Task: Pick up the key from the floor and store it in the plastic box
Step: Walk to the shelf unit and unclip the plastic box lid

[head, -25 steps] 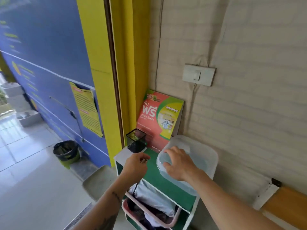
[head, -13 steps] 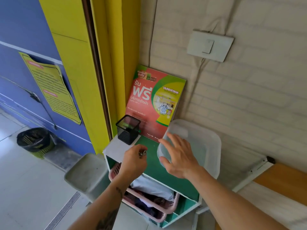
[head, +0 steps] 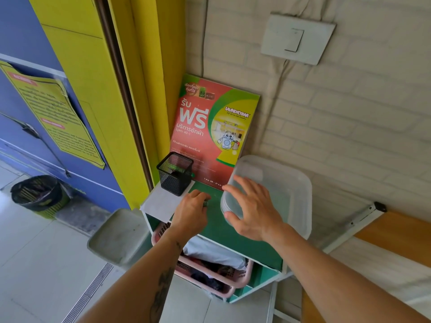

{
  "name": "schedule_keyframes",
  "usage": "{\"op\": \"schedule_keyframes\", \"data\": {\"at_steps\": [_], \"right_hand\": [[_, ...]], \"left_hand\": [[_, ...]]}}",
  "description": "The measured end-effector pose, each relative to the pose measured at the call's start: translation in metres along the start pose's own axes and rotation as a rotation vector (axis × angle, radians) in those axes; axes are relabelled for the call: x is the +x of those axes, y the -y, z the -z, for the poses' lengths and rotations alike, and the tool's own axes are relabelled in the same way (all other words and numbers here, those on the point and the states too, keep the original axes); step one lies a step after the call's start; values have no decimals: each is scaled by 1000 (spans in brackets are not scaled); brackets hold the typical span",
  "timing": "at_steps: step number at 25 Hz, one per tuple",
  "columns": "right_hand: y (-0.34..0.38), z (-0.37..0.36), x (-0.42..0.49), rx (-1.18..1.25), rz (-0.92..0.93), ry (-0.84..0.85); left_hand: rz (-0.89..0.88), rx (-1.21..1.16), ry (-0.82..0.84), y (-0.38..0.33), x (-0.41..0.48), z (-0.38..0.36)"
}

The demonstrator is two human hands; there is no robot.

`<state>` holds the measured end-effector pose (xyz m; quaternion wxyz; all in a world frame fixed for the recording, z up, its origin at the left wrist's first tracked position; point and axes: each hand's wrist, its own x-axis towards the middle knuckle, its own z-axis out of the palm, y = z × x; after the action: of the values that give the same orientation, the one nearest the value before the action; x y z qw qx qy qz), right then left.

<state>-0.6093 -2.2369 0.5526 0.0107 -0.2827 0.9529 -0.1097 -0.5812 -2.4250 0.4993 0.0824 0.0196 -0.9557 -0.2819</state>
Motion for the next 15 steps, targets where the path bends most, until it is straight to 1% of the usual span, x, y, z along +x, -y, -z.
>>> {"op": "schedule_keyframes", "data": {"at_steps": [3, 6, 12, 15], "right_hand": [[0, -1, 0, -2, 1, -4], [1, 1, 0, 2, 4, -7], [3, 3, 0, 4, 18, 1], [4, 8, -1, 36, 26, 40]], "left_hand": [[-3, 51, 41, 8, -2, -2], [-20, 49, -3, 11, -9, -5], [96, -180, -236, -14, -26, -4], [143, -304, -255, -33, -33, -1]]}}
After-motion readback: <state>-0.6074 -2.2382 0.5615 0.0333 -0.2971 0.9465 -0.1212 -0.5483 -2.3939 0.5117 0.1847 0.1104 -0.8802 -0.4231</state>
